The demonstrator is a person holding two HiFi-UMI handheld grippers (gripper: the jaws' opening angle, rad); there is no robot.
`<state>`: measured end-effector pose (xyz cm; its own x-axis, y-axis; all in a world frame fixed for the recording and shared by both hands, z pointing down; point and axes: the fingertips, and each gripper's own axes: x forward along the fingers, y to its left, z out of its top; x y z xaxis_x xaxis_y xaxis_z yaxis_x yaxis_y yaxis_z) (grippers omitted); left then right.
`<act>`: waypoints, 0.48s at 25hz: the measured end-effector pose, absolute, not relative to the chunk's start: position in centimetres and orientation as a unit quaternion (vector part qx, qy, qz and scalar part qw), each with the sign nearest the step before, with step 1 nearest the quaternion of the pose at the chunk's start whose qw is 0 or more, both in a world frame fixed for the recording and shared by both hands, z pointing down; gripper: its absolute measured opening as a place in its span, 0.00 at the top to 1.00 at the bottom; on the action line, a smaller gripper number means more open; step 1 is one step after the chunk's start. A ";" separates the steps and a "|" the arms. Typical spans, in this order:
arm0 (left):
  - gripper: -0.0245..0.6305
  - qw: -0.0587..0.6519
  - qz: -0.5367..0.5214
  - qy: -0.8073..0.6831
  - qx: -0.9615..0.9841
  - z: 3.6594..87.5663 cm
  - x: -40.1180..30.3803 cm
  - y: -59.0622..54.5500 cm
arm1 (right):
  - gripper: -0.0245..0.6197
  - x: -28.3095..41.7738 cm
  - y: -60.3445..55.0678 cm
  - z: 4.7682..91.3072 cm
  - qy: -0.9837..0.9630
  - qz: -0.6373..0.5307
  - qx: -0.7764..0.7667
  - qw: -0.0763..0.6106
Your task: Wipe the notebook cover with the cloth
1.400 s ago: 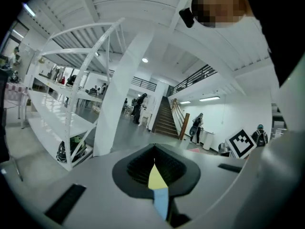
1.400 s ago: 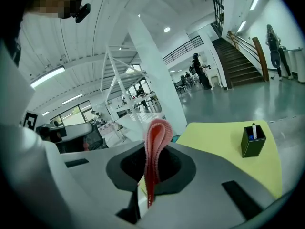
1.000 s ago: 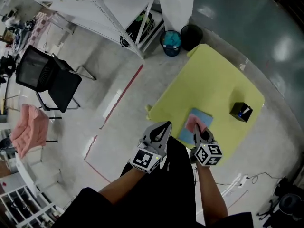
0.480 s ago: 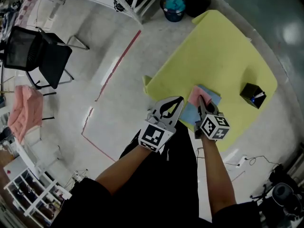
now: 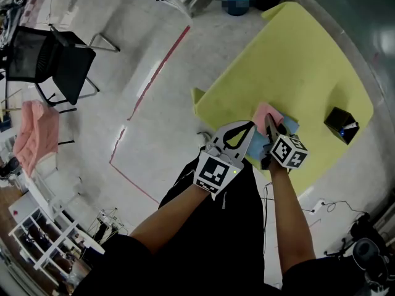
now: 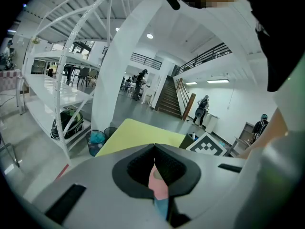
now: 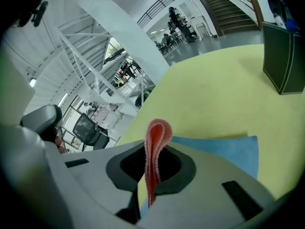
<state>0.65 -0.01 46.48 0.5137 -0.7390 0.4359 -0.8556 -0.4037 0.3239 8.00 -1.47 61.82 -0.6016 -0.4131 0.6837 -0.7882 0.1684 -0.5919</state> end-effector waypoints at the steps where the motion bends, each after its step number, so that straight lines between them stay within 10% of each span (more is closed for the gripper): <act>1: 0.95 0.263 0.116 -0.478 0.830 46.9 0.7 0.2 | 0.91 7.9 -1.4 62.2 -0.738 0.508 0.404 0.186; 12: 0.96 0.282 0.116 -0.479 0.823 48.2 0.1 0.9 | 0.91 8.1 -1.8 65.2 -0.699 0.542 0.415 0.212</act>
<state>0.15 0.94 48.18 0.5137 -0.7234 0.4612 -0.8542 -0.3812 0.3535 8.06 -1.76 65.17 -0.5655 -0.3506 0.7465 -0.8103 0.0676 -0.5821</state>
